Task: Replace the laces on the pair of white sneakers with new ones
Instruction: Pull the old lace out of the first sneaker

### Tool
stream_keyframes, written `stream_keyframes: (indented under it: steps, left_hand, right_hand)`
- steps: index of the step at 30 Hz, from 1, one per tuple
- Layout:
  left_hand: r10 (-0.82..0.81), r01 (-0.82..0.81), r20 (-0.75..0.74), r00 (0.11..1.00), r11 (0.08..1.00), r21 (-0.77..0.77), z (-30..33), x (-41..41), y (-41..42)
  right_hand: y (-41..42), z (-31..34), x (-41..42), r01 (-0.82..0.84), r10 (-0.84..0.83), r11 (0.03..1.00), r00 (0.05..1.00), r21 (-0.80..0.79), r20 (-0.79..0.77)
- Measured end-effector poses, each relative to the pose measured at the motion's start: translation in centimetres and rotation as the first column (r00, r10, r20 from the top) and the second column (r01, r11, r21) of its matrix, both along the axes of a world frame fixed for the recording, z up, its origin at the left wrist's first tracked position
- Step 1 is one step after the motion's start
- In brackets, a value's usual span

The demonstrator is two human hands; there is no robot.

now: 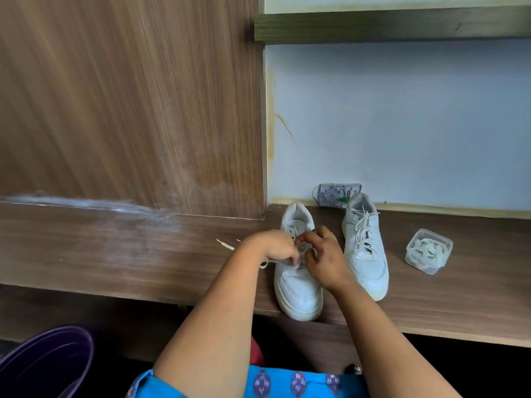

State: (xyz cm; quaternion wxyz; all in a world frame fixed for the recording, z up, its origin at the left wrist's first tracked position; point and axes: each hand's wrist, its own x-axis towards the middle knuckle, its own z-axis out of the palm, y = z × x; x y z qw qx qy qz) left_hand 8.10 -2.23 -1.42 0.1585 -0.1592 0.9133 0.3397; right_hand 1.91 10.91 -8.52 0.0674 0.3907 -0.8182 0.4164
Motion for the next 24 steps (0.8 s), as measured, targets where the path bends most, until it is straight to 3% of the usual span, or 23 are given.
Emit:
stream_keyframes:
  steps: [3, 5, 8, 10, 14, 18, 21, 24]
  left_hand:
    - [-0.081, 0.060, 0.086, 0.993, 0.973, 0.221, 0.6, 0.9, -0.5]
    - [-0.010, -0.002, 0.062, 0.998, 0.982, 0.187, 0.2, 0.6, -0.8]
    - [0.270, -0.262, -0.129, 0.954, 0.962, 0.081, -0.9, -0.7, -1.3]
    - [0.335, -0.322, -0.089, 0.938, 0.938, 0.129, -1.4, -0.9, -1.2]
    - [0.309, -0.312, 0.045, 0.950, 0.940, 0.141, -1.9, -0.6, 0.1]
    - [0.360, -0.352, 0.001, 0.933, 0.911, 0.215, -2.0, -1.1, 0.3]
    - [0.405, -0.398, 0.046, 0.913, 0.864, 0.307, -1.9, -1.0, 0.4]
    - [0.428, -0.468, 0.190, 0.883, 0.803, 0.368, -1.7, -0.7, 0.2]
  right_hand:
    - [0.3, -0.1, -0.5, -0.047, 0.046, 0.995, 0.999, 0.087, 0.012]
    - [0.5, 0.0, -0.7, -0.060, 0.060, 0.987, 0.998, 0.146, 0.006]
    - [0.9, 0.5, -0.3, -0.096, 0.100, 0.980, 0.995, 0.174, -0.015]
    - [1.1, 1.1, 0.1, -0.097, 0.101, 0.974, 0.995, 0.206, -0.009]
    - [1.8, 2.0, 0.2, 0.020, -0.002, 0.940, 0.999, 0.339, -0.053]
    - [2.6, 2.0, -0.5, 0.149, -0.230, 0.866, 0.966, 0.478, 0.115]
    - [3.0, 2.2, -0.5, 0.084, -0.224, 0.897, 0.933, 0.434, 0.281]
    - [3.3, 2.3, -0.6, 0.099, -0.224, 0.922, 0.925, 0.375, 0.306]
